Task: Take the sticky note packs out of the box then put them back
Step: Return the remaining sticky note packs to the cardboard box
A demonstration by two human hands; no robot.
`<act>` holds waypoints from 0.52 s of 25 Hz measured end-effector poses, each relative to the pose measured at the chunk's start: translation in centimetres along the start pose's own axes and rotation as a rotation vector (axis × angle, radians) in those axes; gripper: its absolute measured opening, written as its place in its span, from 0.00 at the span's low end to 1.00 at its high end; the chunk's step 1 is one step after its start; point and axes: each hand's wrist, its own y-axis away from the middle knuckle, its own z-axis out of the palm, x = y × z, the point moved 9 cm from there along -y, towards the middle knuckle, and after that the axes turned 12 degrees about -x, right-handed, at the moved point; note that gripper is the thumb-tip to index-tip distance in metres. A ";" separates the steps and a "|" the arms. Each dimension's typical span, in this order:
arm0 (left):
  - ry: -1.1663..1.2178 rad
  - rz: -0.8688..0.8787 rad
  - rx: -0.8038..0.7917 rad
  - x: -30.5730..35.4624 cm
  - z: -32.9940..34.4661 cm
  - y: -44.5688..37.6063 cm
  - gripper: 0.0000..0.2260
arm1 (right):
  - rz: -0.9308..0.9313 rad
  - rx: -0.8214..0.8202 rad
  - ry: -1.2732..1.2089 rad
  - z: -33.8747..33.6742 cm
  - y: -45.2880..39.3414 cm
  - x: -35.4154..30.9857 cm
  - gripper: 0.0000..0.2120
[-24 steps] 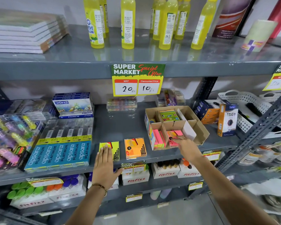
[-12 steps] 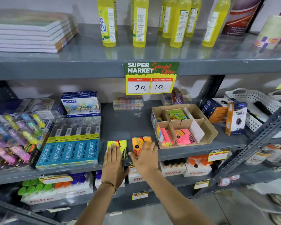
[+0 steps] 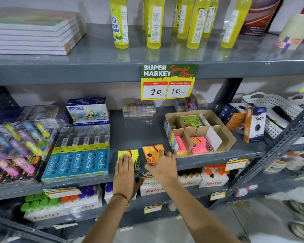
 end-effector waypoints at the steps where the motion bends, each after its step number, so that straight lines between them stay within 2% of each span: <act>1: 0.031 0.001 0.008 -0.1 0.0 0.0 0.43 | -0.054 0.044 -0.050 -1.3 0.7 -0.2 0.30; 4: 0.049 -0.001 0.001 -0.2 0.1 0.1 0.42 | -0.181 0.226 -0.275 -7.1 2.5 1.5 0.24; 6: 0.071 0.007 0.017 -0.2 -0.1 0.1 0.42 | -0.151 0.323 -0.333 -11.3 2.8 5.0 0.22; 8: 0.071 0.012 0.014 -0.1 -0.3 0.1 0.42 | -0.080 0.363 -0.270 -14.2 2.1 8.9 0.19; 11: 0.069 0.004 -0.004 -0.1 -0.1 0.0 0.44 | 0.042 0.237 -0.090 -13.5 -0.6 13.1 0.17; 13: 0.081 0.006 -0.010 -0.1 0.0 0.0 0.44 | 0.077 0.139 -0.020 -11.4 -2.3 14.4 0.19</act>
